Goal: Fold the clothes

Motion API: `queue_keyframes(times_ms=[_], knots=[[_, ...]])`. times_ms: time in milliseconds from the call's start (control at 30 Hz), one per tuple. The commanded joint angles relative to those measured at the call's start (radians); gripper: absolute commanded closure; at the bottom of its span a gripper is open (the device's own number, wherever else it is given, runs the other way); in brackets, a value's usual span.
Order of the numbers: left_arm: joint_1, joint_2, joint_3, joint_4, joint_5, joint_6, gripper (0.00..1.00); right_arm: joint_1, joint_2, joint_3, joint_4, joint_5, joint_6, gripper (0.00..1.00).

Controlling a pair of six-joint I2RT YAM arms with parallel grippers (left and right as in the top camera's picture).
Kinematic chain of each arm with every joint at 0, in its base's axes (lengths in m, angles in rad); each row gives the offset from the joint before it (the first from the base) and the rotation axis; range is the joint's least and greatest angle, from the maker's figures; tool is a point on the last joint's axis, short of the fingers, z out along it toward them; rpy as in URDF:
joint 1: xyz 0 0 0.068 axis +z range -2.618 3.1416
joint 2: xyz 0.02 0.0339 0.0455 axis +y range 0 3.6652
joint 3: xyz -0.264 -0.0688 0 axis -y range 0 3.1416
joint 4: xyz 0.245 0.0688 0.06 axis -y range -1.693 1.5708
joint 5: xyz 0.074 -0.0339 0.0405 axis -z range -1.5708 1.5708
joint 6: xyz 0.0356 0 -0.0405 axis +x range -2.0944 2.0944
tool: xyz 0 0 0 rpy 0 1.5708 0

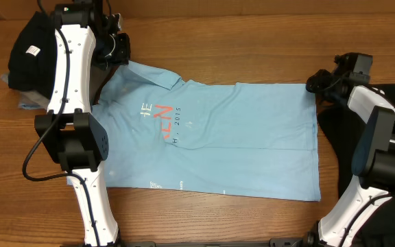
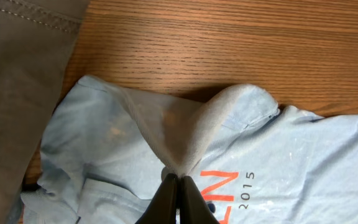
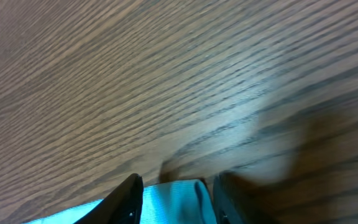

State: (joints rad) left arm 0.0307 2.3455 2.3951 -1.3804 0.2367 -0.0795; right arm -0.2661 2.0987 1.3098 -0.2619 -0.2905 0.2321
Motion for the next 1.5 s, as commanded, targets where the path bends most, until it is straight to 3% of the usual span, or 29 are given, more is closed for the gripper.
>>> queue_keyframes(times_ms=[0,333,800,1133,1467], knots=[[0.002,-0.012,0.005,0.000,0.020,-0.003,0.96,0.017,0.026,0.020,-0.006,0.029,0.000,0.62],[0.002,-0.012,0.005,-0.007,0.023,-0.003,0.96,0.003,0.014,0.022,-0.049,0.024,0.000,0.96],[0.012,-0.178,0.005,-0.083,0.019,-0.003,0.96,-0.010,-0.272,0.023,-0.185,-0.070,-0.001,0.96],[0.036,-0.216,0.005,-0.309,-0.061,0.017,0.96,-0.013,-0.418,0.023,-0.453,-0.058,0.000,0.96],[0.075,-0.335,-0.028,-0.310,-0.135,0.059,0.96,-0.089,-0.477,0.023,-0.689,-0.058,-0.040,0.96]])
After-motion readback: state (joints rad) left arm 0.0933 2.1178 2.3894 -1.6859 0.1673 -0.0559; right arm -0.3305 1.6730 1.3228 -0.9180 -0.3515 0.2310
